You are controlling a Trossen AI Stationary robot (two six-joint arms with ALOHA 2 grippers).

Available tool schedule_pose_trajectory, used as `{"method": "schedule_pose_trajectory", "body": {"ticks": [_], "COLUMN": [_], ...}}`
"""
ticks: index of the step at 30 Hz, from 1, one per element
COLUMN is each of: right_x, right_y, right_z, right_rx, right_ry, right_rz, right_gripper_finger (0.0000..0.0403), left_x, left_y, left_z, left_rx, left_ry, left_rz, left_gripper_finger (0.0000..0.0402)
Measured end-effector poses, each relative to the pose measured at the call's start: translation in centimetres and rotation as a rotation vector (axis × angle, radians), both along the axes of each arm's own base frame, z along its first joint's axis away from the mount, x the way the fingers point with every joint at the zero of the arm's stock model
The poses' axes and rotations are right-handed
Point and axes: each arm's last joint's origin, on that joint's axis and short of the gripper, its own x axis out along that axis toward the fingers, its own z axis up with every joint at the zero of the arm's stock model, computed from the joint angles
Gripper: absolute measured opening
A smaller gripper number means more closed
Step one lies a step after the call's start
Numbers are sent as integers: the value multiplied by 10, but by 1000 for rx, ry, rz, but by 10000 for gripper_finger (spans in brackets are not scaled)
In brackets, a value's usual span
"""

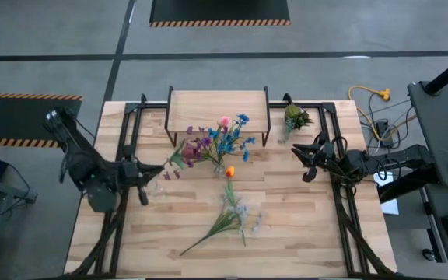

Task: Pick and place flowers into a vace then onto a shelf
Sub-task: Put the red flower into the left transparent vase

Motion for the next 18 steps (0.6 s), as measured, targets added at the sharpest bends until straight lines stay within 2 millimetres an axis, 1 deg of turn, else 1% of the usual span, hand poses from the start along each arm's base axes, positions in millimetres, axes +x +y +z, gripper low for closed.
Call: {"method": "schedule_pose_trajectory", "body": {"ticks": [3,8,11,15,18], "right_x": [0,0,0,0,0], "right_y": [0,0,0,0,0], "right_z": [0,0,0,0,0], "right_rx": [0,0,0,0,-1], "right_ry": [0,0,0,0,4], "right_rz": [0,0,0,1,1], "right_gripper_finger": [72,72,72,72,72], "left_x": [4,13,14,13,11], "left_y": [-4,-13,-19,-31,-44], "left_z": [-5,-14,-16,-20,-19], "left_rx": [3,-27,-42,-7,-24], "left_ry": [-39,-71,-109,-134,-203], "left_rz": [72,122,141,132,130], "left_gripper_finger": [0,0,0,0,0]}}
